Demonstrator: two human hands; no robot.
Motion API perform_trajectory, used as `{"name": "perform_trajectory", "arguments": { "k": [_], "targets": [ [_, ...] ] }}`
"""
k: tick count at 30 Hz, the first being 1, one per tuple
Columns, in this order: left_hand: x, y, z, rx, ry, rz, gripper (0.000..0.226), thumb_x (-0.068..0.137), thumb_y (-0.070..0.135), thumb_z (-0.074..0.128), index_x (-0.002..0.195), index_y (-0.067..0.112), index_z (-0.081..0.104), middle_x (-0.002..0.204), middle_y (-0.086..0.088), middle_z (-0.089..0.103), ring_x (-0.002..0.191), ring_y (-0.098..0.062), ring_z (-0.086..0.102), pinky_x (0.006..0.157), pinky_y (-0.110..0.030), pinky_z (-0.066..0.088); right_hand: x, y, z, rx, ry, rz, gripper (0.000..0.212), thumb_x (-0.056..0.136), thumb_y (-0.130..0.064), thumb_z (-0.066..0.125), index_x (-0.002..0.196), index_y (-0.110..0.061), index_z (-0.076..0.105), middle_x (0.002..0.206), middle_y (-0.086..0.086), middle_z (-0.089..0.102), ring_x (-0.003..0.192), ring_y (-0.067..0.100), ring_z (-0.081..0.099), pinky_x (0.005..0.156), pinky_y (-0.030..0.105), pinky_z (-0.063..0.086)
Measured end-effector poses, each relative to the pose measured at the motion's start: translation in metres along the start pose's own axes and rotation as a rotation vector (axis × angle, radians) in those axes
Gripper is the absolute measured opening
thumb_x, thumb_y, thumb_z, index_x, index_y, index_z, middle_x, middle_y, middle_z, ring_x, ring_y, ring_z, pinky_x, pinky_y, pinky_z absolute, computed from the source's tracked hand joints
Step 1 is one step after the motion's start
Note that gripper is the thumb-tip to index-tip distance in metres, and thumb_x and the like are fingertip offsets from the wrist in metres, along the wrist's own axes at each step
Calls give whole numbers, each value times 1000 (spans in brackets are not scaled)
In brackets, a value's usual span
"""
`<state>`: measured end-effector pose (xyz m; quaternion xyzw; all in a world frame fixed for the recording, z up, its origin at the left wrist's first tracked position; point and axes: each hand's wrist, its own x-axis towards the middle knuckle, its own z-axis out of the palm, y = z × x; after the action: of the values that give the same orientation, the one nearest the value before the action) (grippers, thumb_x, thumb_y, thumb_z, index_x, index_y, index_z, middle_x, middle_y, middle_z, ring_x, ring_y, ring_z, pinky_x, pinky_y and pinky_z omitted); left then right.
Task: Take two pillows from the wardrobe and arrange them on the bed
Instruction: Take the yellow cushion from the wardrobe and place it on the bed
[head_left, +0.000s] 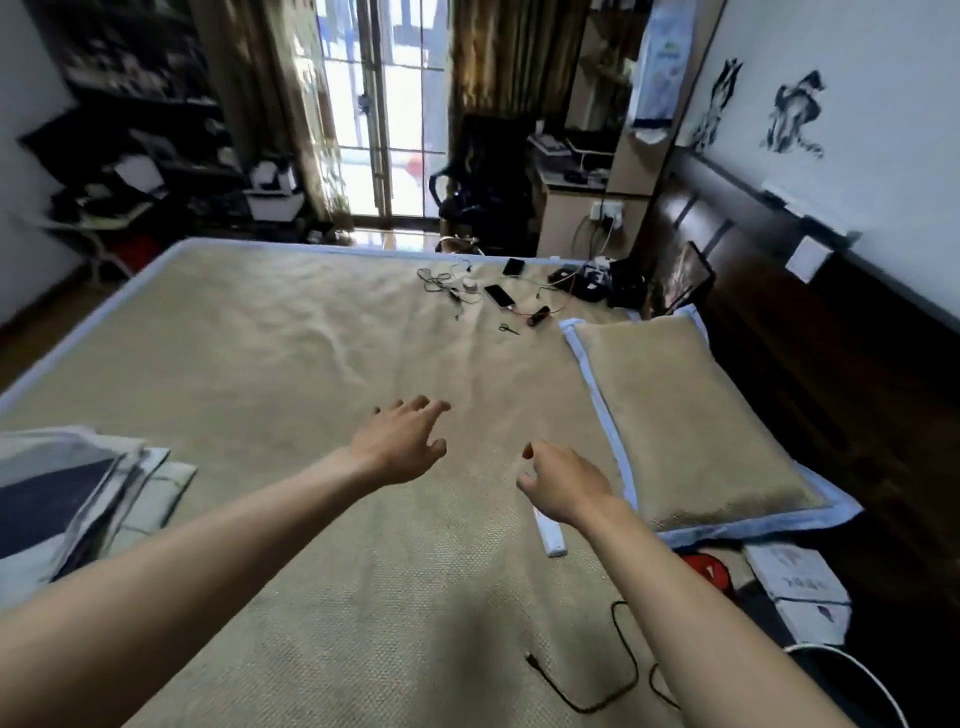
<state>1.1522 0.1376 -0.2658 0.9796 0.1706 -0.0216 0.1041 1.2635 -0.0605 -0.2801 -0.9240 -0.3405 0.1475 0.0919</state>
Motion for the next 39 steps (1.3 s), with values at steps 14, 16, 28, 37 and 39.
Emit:
{"name": "perform_trajectory", "arguments": {
  "k": [14,16,28,37,39],
  "targets": [
    [-348,-237,-187,307,219,-472,50,90,44,48,137,29,44,132,-2,54,117,-28,53,92,-47,41,-108,-453,7,35,6,-749,37,91,-33,55,124,-16,54,125,9,62,116,27,56,90,36,46],
    [-397,-269,-205,332,232,-616,50,88,45,48,136,29,44,132,-3,52,117,-28,52,92,-47,41,-125,-515,15,31,-24,-865,35,91,-33,58,122,-16,55,123,9,63,112,28,58,89,37,48],
    [-695,-352,-242,235,314,-1489,48,94,46,44,135,23,40,136,-5,49,123,-29,47,96,-49,38,-252,-826,70,-50,-241,-1597,39,92,-27,57,129,-15,50,131,9,59,119,30,54,91,39,47],
    [-924,-329,-228,46,506,-2152,41,92,47,51,125,23,50,133,-6,54,122,-31,48,98,-49,37,-445,-943,159,-111,-513,-2039,38,93,-29,62,126,-15,52,124,10,60,113,30,58,92,40,50],
    [-966,-324,-215,-13,514,-2286,44,91,48,50,125,21,50,134,-8,53,125,-33,47,100,-49,37,-484,-964,171,-130,-514,-2116,40,91,-29,64,127,-15,52,124,10,61,113,30,58,90,37,48]
  ]
}}
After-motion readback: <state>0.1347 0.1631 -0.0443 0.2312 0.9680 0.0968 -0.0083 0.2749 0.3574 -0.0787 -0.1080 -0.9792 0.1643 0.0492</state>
